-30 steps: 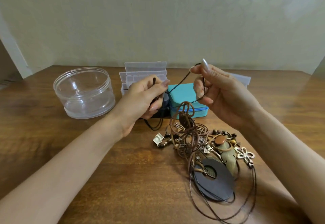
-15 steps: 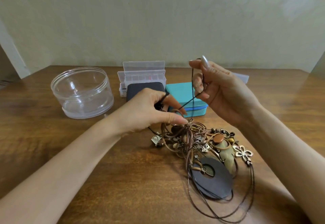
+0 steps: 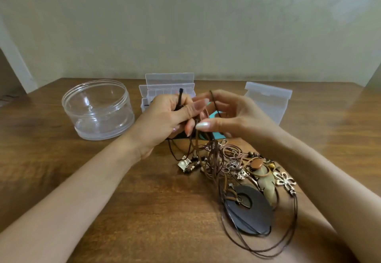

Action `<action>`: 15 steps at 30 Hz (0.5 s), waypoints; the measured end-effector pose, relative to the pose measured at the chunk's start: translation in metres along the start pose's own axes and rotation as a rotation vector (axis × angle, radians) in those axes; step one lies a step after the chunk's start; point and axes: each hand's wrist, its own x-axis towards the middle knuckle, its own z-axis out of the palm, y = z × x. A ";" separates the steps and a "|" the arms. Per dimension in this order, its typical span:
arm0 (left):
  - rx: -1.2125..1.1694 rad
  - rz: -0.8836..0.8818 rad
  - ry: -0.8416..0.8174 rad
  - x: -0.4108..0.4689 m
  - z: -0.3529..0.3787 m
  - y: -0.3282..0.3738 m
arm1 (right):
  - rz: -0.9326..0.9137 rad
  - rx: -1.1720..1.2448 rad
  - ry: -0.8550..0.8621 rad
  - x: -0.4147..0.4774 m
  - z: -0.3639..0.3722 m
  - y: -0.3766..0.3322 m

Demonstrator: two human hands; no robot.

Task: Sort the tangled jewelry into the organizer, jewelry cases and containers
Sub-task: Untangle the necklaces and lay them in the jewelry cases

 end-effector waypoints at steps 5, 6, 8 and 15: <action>0.060 0.078 0.050 0.000 0.003 -0.004 | -0.012 0.065 0.078 0.002 0.007 0.004; 0.090 0.105 0.074 0.001 0.002 -0.005 | -0.026 0.054 0.087 0.002 0.006 0.003; 0.178 0.138 0.102 0.002 -0.003 -0.006 | -0.050 0.044 0.123 0.001 0.003 0.000; 0.413 0.102 -0.013 0.003 -0.012 -0.007 | -0.009 0.134 0.325 0.001 -0.006 -0.006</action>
